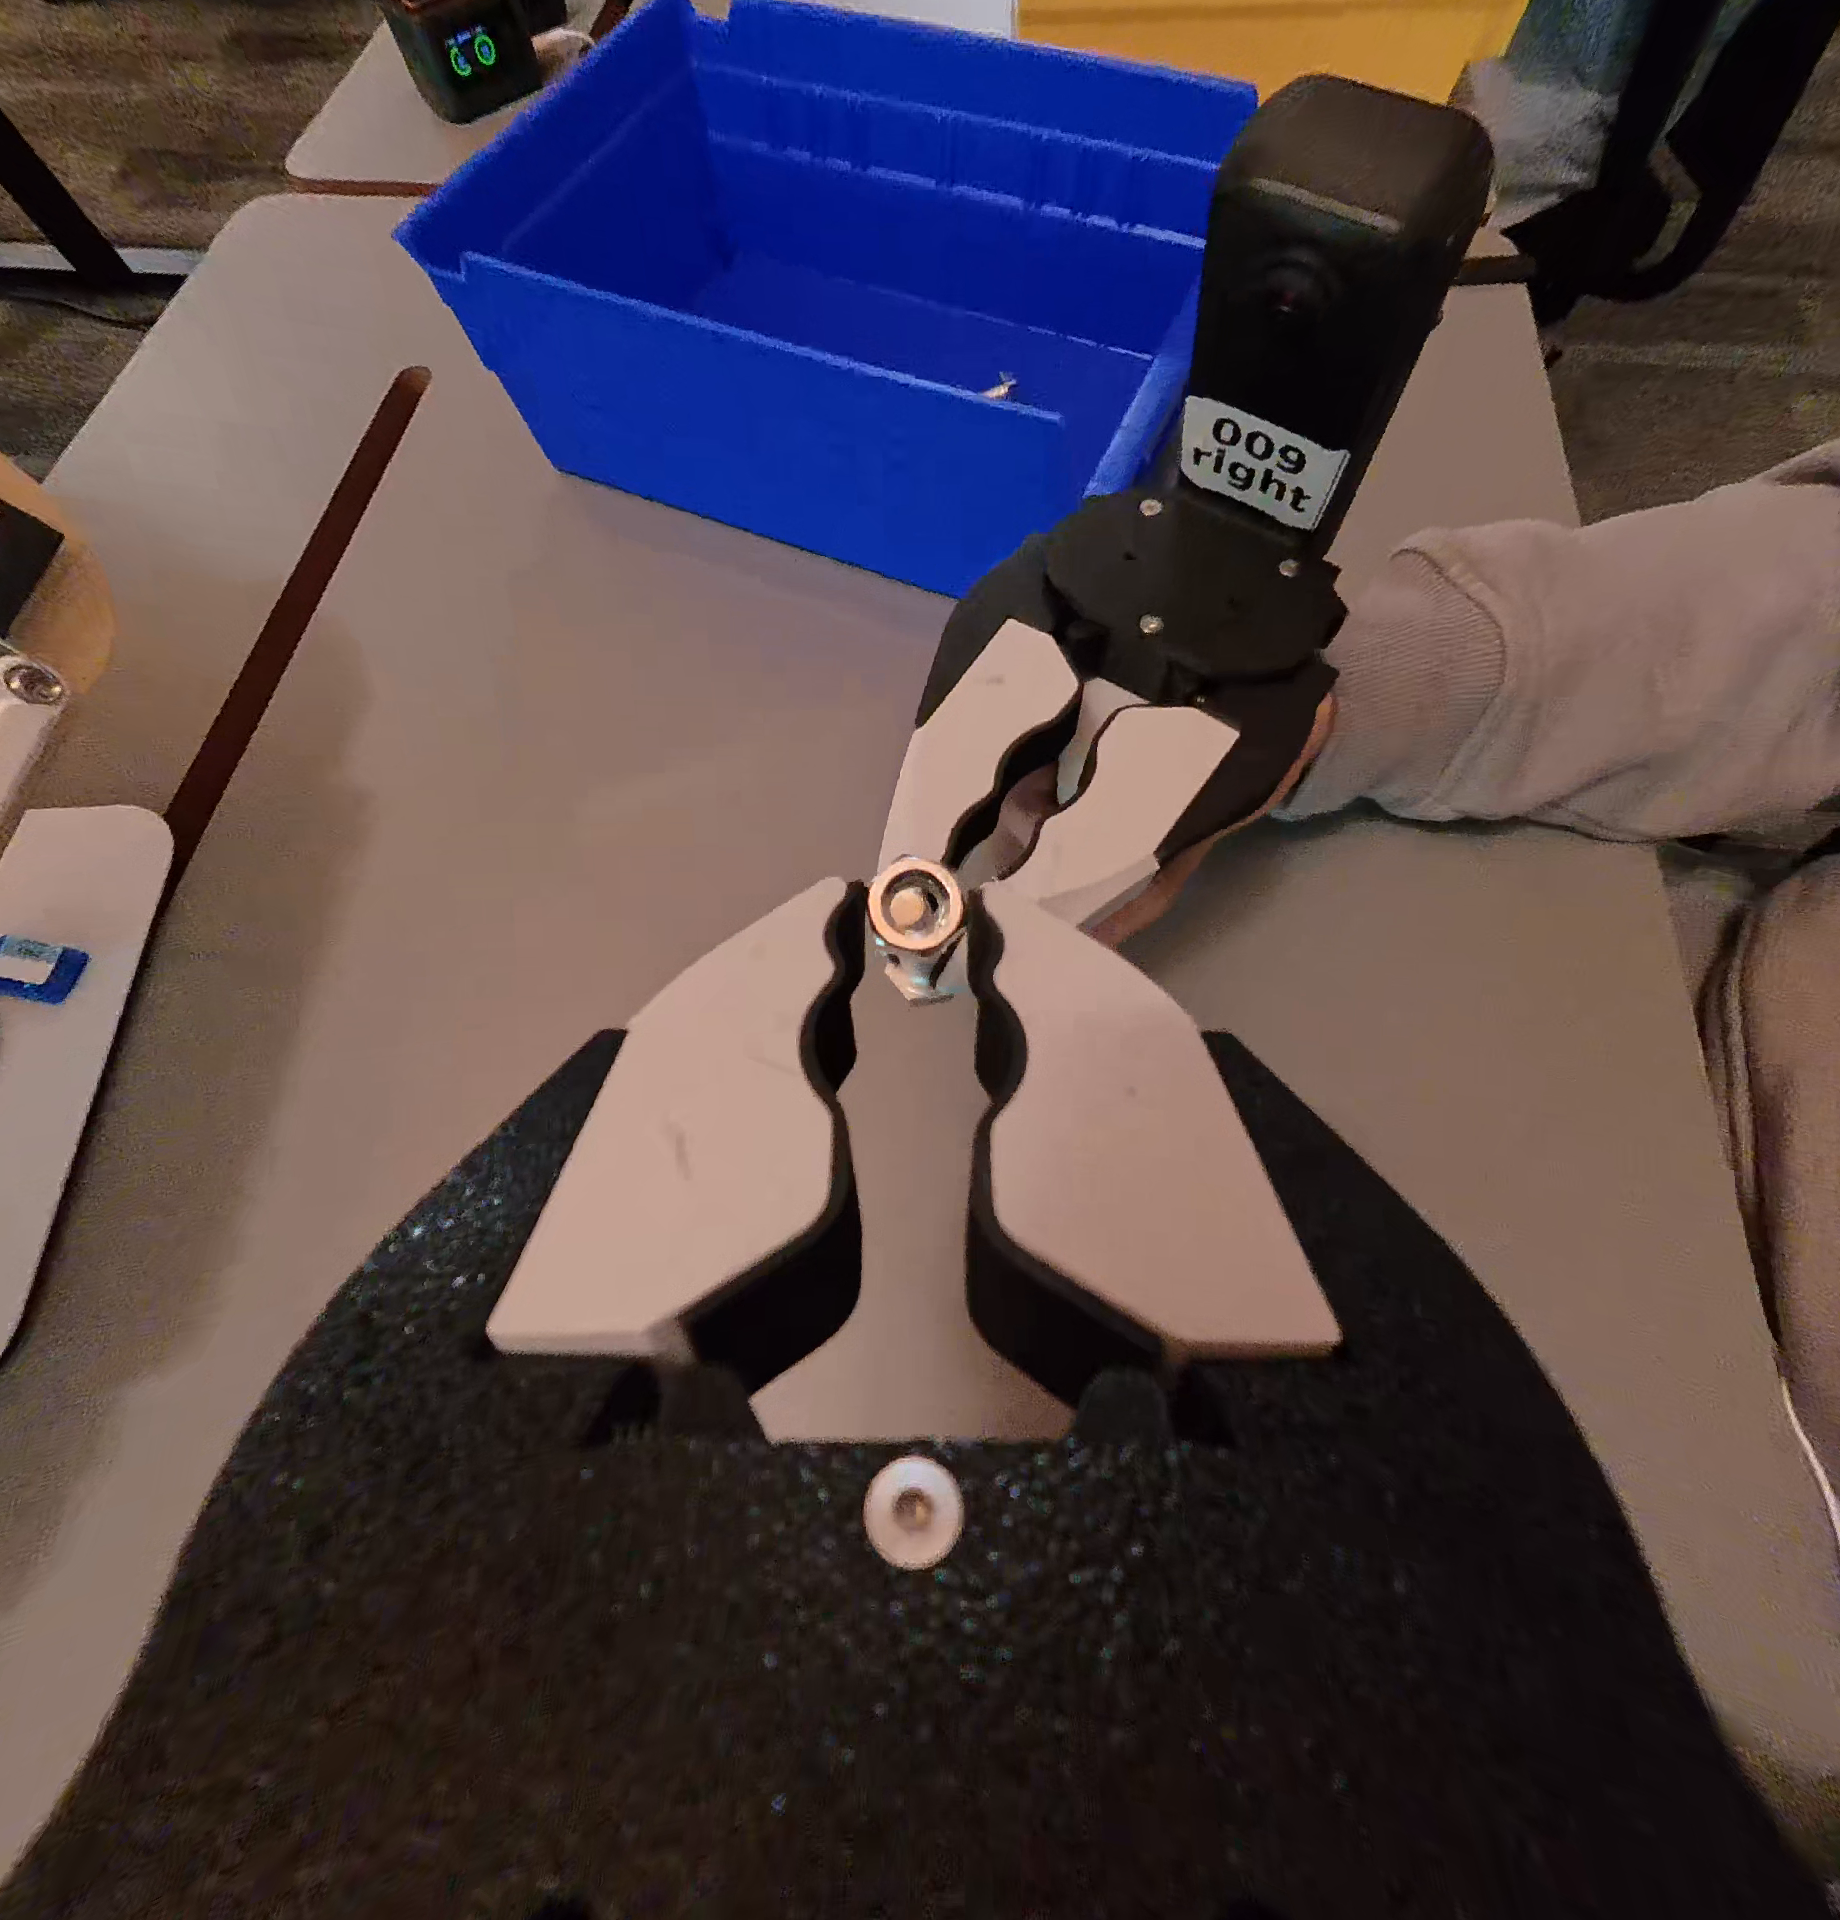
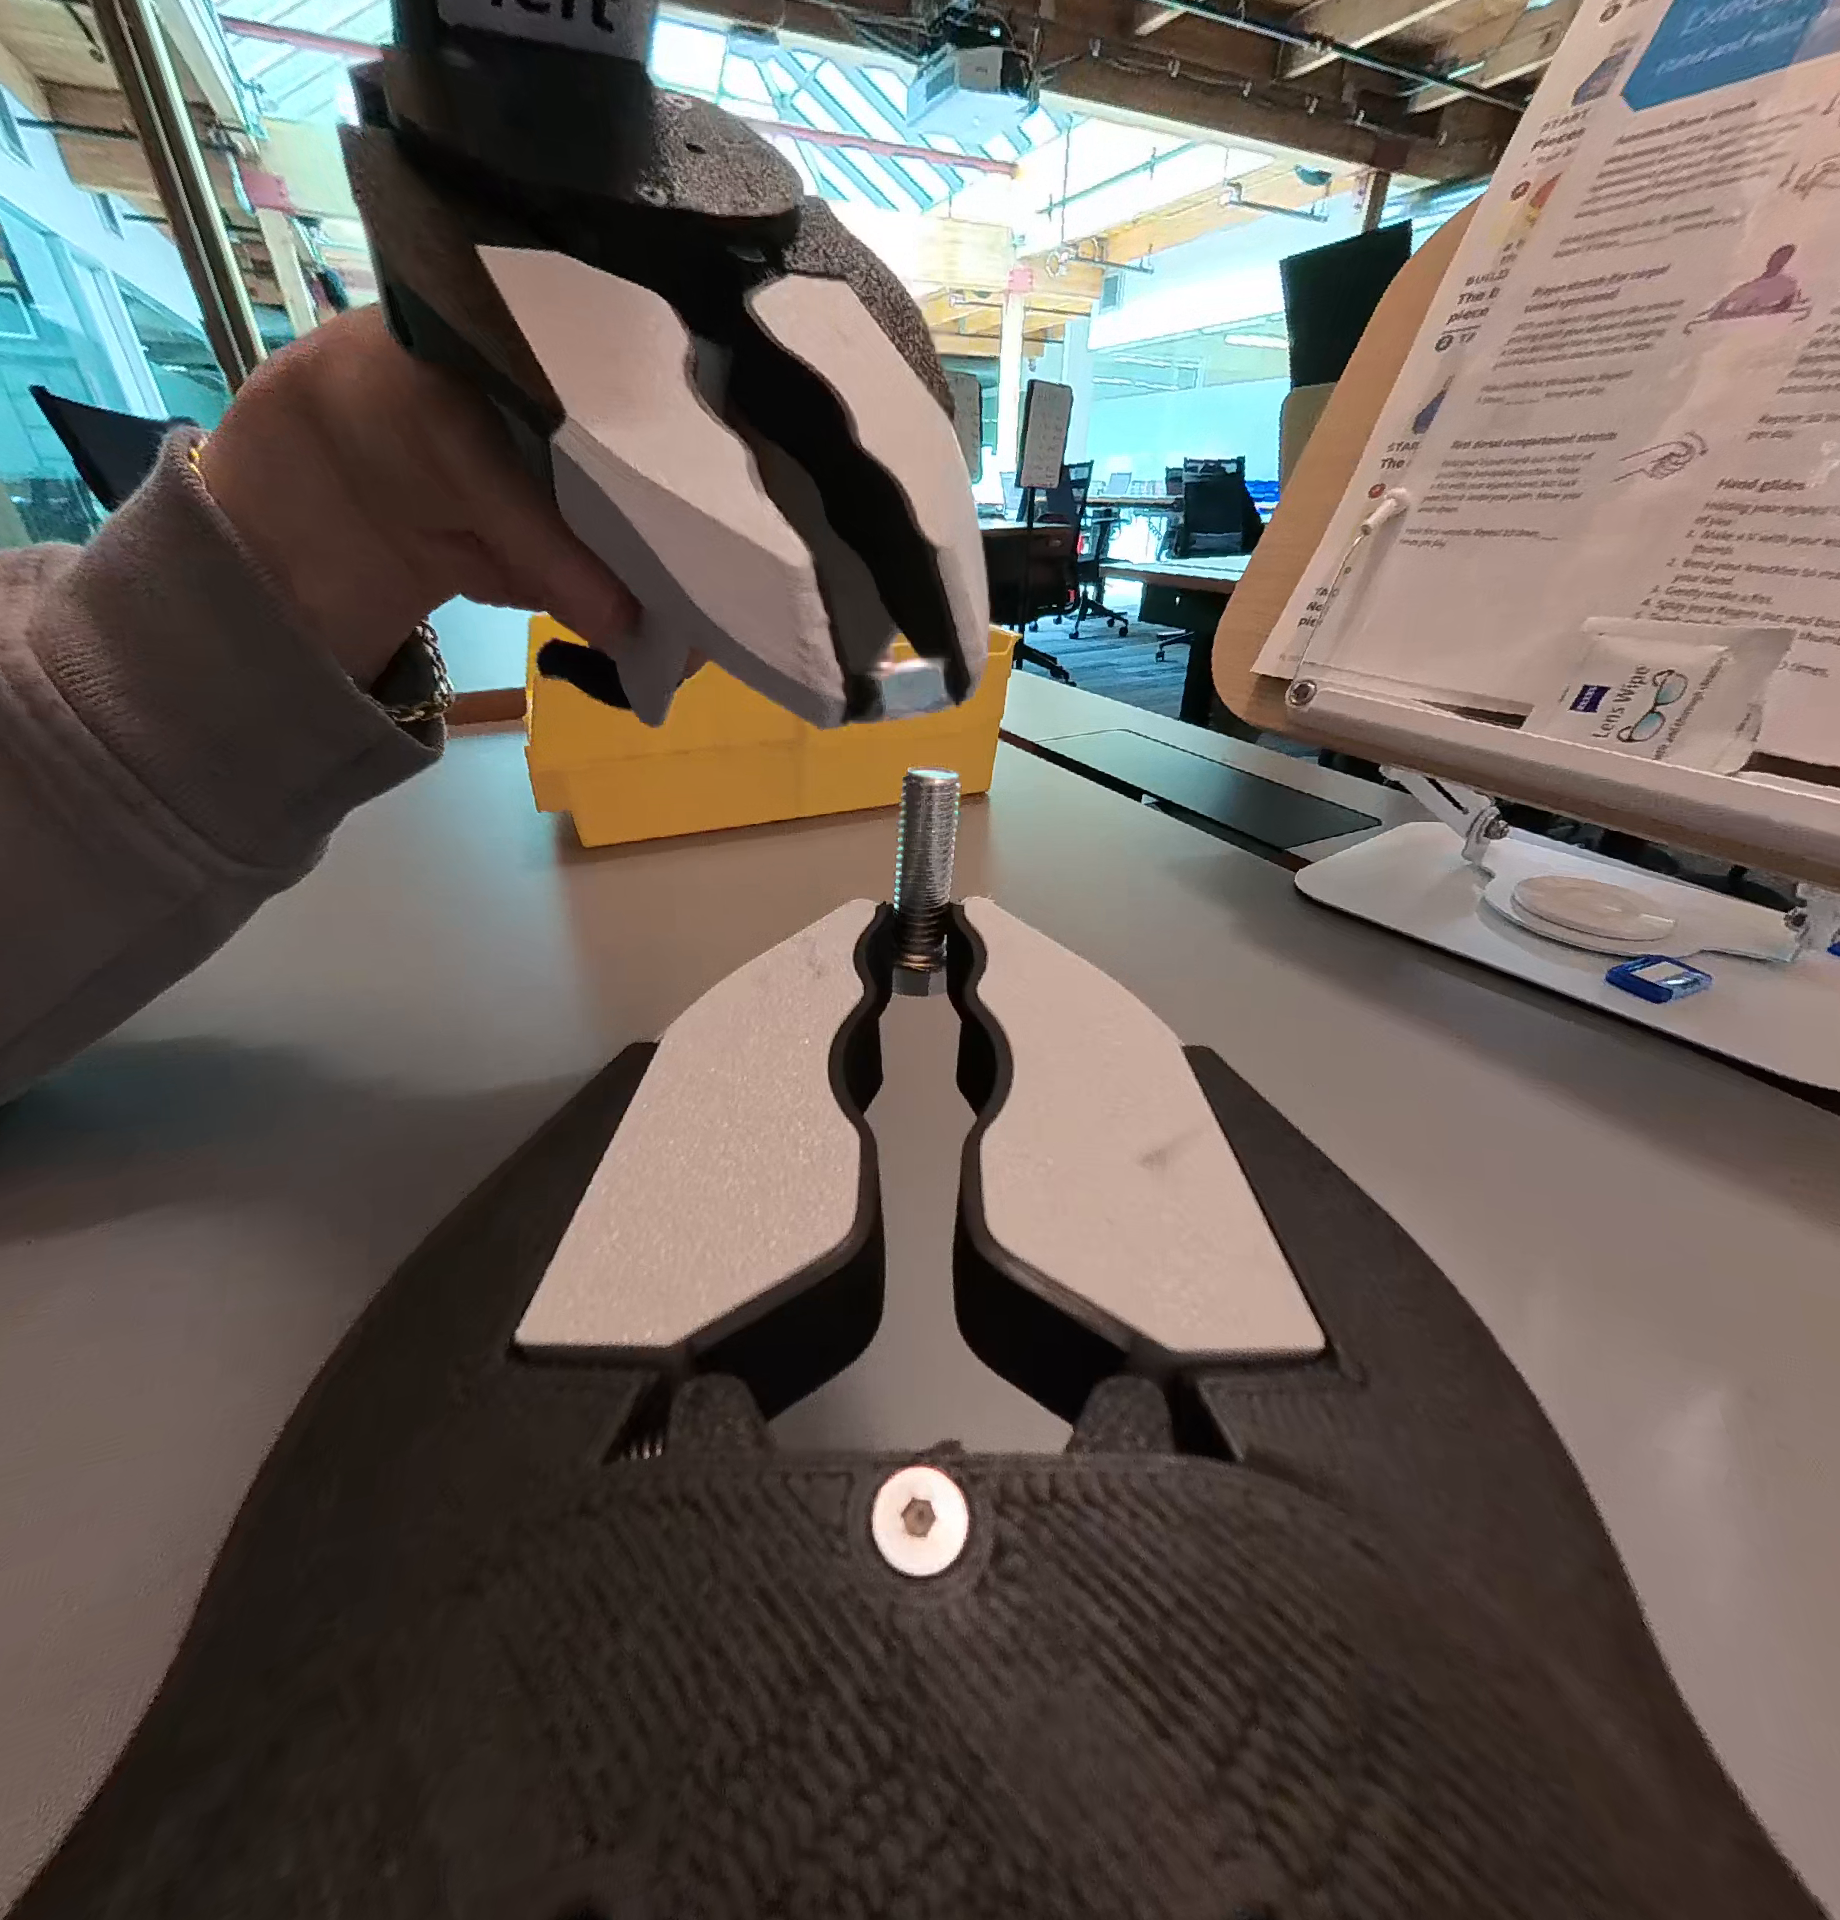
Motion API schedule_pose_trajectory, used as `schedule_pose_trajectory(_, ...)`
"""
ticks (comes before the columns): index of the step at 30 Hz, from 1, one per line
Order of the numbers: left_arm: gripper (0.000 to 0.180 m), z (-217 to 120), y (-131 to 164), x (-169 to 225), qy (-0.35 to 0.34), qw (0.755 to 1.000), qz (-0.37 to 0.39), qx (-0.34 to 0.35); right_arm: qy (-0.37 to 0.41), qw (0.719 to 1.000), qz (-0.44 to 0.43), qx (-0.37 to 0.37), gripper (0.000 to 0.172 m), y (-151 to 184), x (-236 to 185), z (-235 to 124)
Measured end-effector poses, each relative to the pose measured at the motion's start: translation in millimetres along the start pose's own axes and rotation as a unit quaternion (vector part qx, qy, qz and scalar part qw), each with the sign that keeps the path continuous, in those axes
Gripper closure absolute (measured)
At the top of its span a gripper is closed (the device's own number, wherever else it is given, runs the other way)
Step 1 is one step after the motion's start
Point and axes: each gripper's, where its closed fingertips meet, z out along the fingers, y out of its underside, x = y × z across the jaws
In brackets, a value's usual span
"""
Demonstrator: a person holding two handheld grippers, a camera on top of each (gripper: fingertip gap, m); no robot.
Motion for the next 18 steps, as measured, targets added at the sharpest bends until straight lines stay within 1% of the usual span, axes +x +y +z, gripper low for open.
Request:
schedule_pose_trajectory(3, 0.163, 5.5, 5.5, -2.1, -0.001, 1.0, -0.003, -0.013, 0.0, 1.0, -0.003, -0.001, 0.163, -0.3, -0.9, 0.2)
schedule_pose_trajectory(8, 0.163, 11.9, 13.8, -0.4, 0.007, 0.999, -0.008, -0.036, 0.011, 0.999, -0.035, -0.03, 0.163, 8.2, 0.2, 1.7)
schedule_pose_trajectory(16, 0.162, 11.3, 18.5, 2.6, 0.0, 0.998, 0.018, -0.054, 0.007, 0.997, -0.058, -0.043, 0.163, 11.1, -2.8, 2.6)
schedule_pose_trajectory(18, 0.158, 12.7, 18.9, 2.5, -0.003, 0.998, 0.022, -0.056, 0.005, 0.997, -0.058, -0.043, 0.163, 11.7, -3.1, 2.7)
